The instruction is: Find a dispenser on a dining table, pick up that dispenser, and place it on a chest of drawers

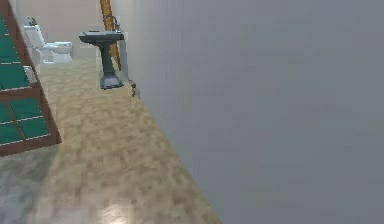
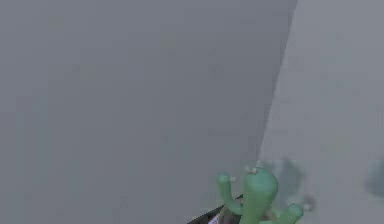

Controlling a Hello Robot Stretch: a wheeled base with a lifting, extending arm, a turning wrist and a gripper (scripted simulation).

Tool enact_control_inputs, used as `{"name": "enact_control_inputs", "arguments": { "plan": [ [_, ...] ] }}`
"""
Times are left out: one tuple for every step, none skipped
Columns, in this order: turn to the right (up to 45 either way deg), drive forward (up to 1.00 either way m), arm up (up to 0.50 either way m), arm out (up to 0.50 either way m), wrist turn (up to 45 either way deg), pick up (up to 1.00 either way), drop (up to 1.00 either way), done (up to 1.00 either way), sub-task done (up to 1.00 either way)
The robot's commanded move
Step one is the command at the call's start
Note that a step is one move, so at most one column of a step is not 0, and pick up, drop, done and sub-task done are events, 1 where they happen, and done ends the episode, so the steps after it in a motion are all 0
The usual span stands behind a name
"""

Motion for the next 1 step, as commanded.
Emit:
{"name": "enact_control_inputs", "arguments": {
  "plan": [
    [0.0, 0.3, 0.0, 0.0, 0.0, 0.0, 0.0, 0.0, 0.0]
  ]
}}
